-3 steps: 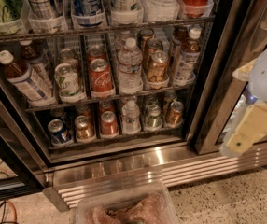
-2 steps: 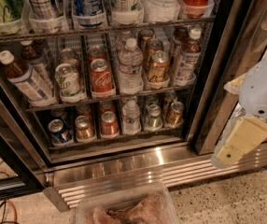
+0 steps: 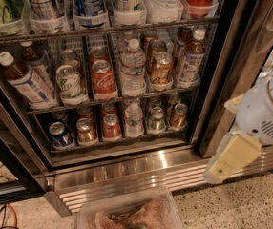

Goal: Pick orange can from middle shelf of fridge

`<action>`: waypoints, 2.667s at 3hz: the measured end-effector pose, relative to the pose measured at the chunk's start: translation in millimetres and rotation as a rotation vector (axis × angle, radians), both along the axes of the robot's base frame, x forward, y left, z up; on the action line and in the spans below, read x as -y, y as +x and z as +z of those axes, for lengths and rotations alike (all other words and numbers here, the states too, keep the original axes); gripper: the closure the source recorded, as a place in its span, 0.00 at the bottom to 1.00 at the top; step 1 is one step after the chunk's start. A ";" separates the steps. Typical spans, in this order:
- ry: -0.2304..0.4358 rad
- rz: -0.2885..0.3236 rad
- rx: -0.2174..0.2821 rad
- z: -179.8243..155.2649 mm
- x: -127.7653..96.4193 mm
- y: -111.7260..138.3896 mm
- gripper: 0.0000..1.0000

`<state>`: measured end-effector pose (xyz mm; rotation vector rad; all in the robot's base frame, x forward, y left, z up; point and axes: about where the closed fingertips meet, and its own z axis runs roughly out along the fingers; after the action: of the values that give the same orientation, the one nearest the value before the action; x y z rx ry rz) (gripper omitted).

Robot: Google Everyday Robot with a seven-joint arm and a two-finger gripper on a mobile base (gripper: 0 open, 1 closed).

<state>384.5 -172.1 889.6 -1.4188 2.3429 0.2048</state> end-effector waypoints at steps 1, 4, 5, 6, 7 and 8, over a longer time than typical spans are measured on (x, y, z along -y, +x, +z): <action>0.095 -0.171 -0.055 -52.0 -7.8 3.3 0.00; 0.150 -0.354 -0.083 -82.4 -9.7 15.2 0.00; 0.190 -0.401 -0.054 -92.7 -18.4 30.6 0.00; 0.271 -0.524 0.005 -106.4 -25.3 68.7 0.00; 0.335 -0.631 0.080 -106.8 -21.5 103.1 0.00; 0.366 -0.669 0.116 -107.5 -21.7 125.1 0.00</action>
Offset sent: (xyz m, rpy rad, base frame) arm 0.0266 0.0018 -0.1213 0.2020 0.1234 -0.5341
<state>509.6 -150.4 782.1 -0.4295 2.3806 0.3238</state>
